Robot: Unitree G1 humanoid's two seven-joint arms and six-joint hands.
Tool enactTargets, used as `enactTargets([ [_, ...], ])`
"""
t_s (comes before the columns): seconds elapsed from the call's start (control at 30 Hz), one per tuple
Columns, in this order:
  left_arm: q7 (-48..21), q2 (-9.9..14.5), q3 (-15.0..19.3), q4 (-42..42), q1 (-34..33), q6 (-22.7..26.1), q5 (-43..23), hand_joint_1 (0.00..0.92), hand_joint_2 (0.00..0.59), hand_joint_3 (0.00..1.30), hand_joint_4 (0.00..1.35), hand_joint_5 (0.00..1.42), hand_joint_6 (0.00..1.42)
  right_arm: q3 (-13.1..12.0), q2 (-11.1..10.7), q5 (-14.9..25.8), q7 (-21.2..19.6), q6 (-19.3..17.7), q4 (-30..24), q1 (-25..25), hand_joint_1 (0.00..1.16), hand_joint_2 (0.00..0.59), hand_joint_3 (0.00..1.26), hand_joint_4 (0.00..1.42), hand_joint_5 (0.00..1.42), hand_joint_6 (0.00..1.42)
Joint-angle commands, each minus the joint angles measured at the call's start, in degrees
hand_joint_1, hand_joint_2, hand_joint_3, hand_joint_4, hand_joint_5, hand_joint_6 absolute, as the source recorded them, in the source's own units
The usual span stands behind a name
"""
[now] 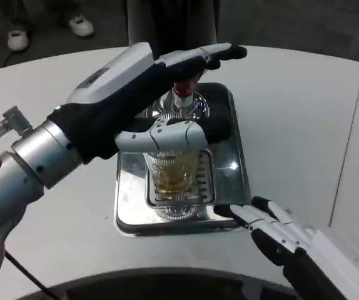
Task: Grasp the cup under the faucet to collect the drink, then remove the cup.
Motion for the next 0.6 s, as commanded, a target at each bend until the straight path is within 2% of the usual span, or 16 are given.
enactTargets([
  [0.03, -1.8, 1.6, -1.5, 2.5, 2.4, 1.1, 1.8, 0.0, 0.06, 0.17, 0.09, 0.14, 0.06, 1.8, -0.5, -2.0, -1.8, 2.4, -0.8, -0.5, 0.6, 0.424, 0.13, 0.11, 0.03, 0.03],
  [0.1, -1.8, 1.7, -1.5, 2.7, 2.4, 0.9, 1.8, 0.0, 0.09, 0.17, 0.09, 0.14, 0.05, 2.8, -1.2, -3.0, -2.5, 3.7, -0.5, -1.1, 0.64, 0.403, 0.13, 0.11, 0.03, 0.04],
  [0.13, -1.8, 1.7, -1.5, 2.9, 2.4, 0.8, 1.8, 0.0, 0.095, 0.17, 0.09, 0.14, 0.05, 3.2, -1.5, -3.4, -2.9, 4.2, -0.4, -1.4, 0.66, 0.374, 0.13, 0.11, 0.04, 0.06],
  [0.2, -1.7, 1.7, -1.4, 3.0, 2.5, 0.6, 1.7, 0.0, 0.089, 0.17, 0.09, 0.14, 0.05, 3.8, -2.0, -4.0, -4.1, 4.8, 0.4, -1.8, 0.7, 0.332, 0.13, 0.12, 0.05, 0.08],
  [0.3, -1.7, 1.8, -1.3, 3.3, 2.6, 0.3, 1.5, 0.0, 0.07, 0.17, 0.09, 0.14, 0.04, 4.9, -2.4, -4.4, -7.2, 5.7, 2.4, -2.7, 0.73, 0.31, 0.13, 0.12, 0.07, 0.12],
  [0.43, -1.5, 1.7, -1.4, 3.6, 2.3, 0.0, 1.6, 0.0, 0.057, 0.16, 0.09, 0.13, 0.04, 7.1, -1.5, -5.1, -12.6, 6.4, 7.2, -4.9, 0.77, 0.262, 0.13, 0.13, 0.08, 0.16],
  [0.6, -1.6, 1.7, -1.6, 3.7, 2.2, -0.2, 1.8, 0.0, 0.055, 0.16, 0.09, 0.13, 0.04, 9.1, -0.8, -4.9, -18.2, 7.6, 11.2, -6.2, 0.77, 0.237, 0.13, 0.13, 0.09, 0.19],
])
